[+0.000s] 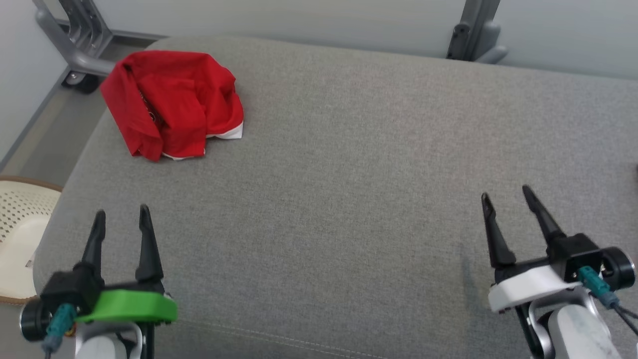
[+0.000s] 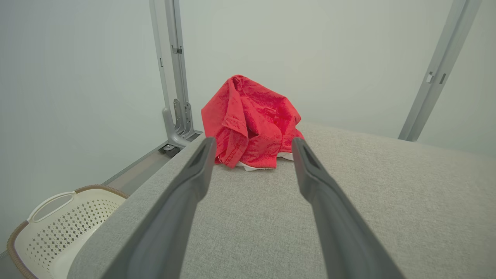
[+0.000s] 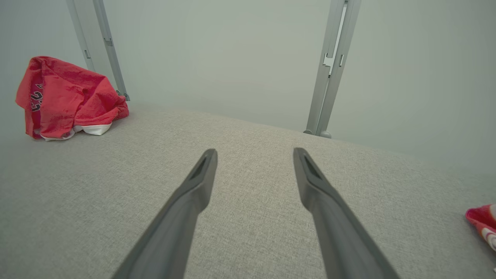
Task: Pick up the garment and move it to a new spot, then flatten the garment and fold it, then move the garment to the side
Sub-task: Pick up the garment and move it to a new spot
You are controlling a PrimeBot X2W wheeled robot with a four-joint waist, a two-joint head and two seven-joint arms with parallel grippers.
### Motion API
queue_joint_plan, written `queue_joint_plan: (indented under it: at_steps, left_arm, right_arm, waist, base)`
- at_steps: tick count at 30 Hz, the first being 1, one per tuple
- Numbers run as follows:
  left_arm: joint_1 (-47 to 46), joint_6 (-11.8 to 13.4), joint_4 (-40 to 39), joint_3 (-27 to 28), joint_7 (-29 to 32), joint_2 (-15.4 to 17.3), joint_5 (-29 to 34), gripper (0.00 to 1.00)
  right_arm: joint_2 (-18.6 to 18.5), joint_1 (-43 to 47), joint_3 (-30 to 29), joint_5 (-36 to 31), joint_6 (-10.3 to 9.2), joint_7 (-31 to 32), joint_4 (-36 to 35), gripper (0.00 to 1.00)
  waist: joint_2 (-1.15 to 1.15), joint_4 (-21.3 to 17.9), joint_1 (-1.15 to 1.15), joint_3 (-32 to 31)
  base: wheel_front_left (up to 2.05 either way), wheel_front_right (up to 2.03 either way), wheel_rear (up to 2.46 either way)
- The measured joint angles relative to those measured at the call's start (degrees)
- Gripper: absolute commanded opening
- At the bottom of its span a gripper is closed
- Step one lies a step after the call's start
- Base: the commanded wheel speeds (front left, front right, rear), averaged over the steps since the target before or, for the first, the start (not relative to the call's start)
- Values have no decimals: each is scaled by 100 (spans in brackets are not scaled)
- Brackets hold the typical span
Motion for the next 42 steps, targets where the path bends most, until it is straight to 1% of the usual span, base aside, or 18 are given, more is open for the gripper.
queue_joint_plan:
  at_steps: [3, 7, 11, 13, 15, 19, 21, 24, 25, 26, 27, 28, 33, 36, 38, 42]
  left_arm:
    - [-707, -52, 286, 89, 0, 52, -1, 100]
    - [-1813, -134, 1020, 105, 0, 349, -43, 100]
    - [-2846, -183, 1861, 156, 100, 650, -281, 100]
    - [-3317, -189, 2301, 263, 300, 773, -531, 100]
    - [-3659, -194, 2729, 287, 519, 981, -656, 100]
    - [-4217, -201, 3445, 314, 713, 1396, -739, 100]
    - [-4439, -211, 3798, 369, 845, 1433, -1000, 100]
    - [-4629, -222, 4258, 266, 1051, 1585, -1094, 100]
    - [-4670, -222, 4361, 171, 1101, 1637, -1109, 98]
    - [-4704, -222, 4447, 75, 1143, 1672, -1128, 42]
    - [-4731, -222, 4529, 5, 1161, 1684, -1202, 4]
    - [-4746, -221, 4574, -60, 1158, 1706, -1272, 0]
    - [-4704, -220, 4645, -471, 1043, 1819, -1577, 0]
    - [-4524, -220, 4569, -688, 848, 1831, -1791, 0]
    - [-4384, -221, 4410, -792, 691, 1766, -1985, 0]
    - [-4055, -221, 3816, -1328, 597, 1537, -2291, 0]
  right_arm:
    - [-115, -335, -119, -34, 0, 0, -154, 100]
    - [-220, -764, -166, -77, 0, 0, -301, 100]
    - [-291, -1033, -93, -93, 0, 0, -360, 100]
    - [-305, -1112, -26, -99, 0, 0, -377, 100]
    - [-312, -1172, 44, -99, 0, 0, -400, 100]
    - [-323, -1298, 149, -83, 0, 0, -453, 100]
    - [-325, -1354, 199, -70, 0, 0, -460, 100]
    - [-346, -1391, 243, -68, 0, -1, -492, 100]
    - [-346, -1392, 257, -65, 0, -1, -499, 100]
    - [-345, -1391, 267, -62, 0, -1, -499, 100]
    - [-346, -1390, 274, -59, 0, -2, -497, 100]
    - [-346, -1390, 265, -56, 0, -2, -493, 100]
    - [-333, -1329, 243, -12, 0, -1, -369, 100]
    - [-289, -1241, 202, 33, 0, 0, -300, 100]
    - [-235, -1170, 179, 35, 0, 0, -268, 100]
    - [-76, -943, 243, 112, 0, 0, -185, 100]
  waist:
    - [0, -16, 0, 328]
    - [0, -81, 0, 863]
    - [0, -218, 1, 1464]
    - [0, -294, 1, 1750]
    - [0, -372, 1, 2007]
    - [0, -550, 1, 2435]
    - [0, -657, 1, 2594]
    - [0, -844, 2, 2748]
    - [0, -903, 2, 2784]
    - [0, -959, 1, 2813]
    - [0, -1014, 1, 2835]
    - [0, -1061, 1, 2850]
    - [0, -1194, 1, 2753]
    - [0, -1219, 1, 2597]
    - [0, -1225, 1, 2465]
    - [0, -1232, 1, 2157]
  base:
    - [0, 0, 0]
    - [0, 0, 0]
    - [0, 0, 0]
    - [0, 0, 0]
    - [0, 0, 0]
    - [0, 0, 0]
    - [0, 0, 0]
    - [0, 0, 0]
    - [0, 0, 0]
    - [0, 0, 0]
    - [0, 0, 0]
    - [0, 0, 0]
    - [0, 0, 0]
    - [0, 0, 0]
    - [0, 0, 0]
    - [0, 0, 0]
